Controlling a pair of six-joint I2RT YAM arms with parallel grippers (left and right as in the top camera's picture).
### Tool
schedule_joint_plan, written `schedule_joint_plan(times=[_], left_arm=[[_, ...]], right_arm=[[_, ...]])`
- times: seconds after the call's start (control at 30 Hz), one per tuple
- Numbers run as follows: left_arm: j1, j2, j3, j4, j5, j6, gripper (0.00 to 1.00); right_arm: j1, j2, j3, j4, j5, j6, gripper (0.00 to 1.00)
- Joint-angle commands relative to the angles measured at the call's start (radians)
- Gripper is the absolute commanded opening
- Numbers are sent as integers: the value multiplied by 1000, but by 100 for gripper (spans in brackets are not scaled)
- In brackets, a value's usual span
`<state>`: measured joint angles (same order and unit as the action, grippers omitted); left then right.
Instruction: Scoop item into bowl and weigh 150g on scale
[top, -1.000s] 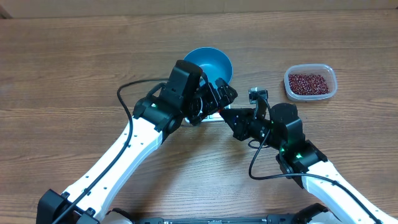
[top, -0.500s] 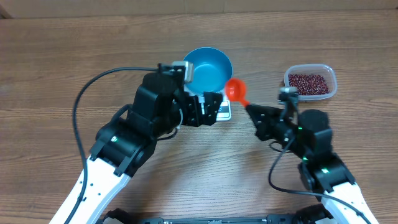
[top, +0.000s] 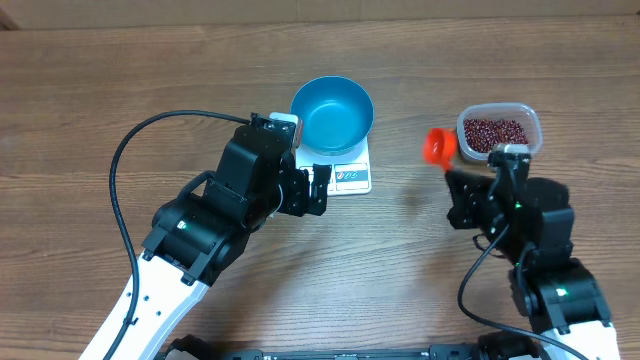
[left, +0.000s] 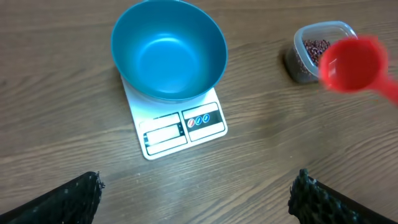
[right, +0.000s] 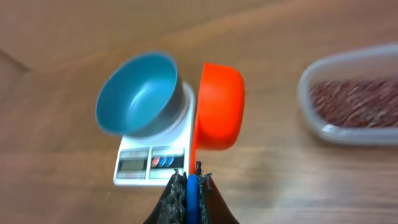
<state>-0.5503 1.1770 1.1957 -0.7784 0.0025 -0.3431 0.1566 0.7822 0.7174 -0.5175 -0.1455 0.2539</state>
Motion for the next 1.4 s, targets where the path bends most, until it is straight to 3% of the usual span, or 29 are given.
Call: schedule_joint_plan(times=[0.0,0.47,0.83,1.0,1.13,1.37], left_arm=[[-8,15,13,8,-13,52,100],[-8,99,13,-11,-13,51,100],[-8,153,13,-2,59,57,100],[-8,79,14,0,71,161,100],[-8,-10,14,-82,66,241,100],[-8,-192,14,-145,38,256,100]], right_arm=[[-7,-14,60,-12,111,-47,3],[-7,-13,61,-97,71,-47,4],[-7,18,61,-111,157,-54,4],[-7,82,72,-109,156,-54,3],[-7,119,99,-109,156,-54,3],[-7,123,119,-95,156,-54,4]])
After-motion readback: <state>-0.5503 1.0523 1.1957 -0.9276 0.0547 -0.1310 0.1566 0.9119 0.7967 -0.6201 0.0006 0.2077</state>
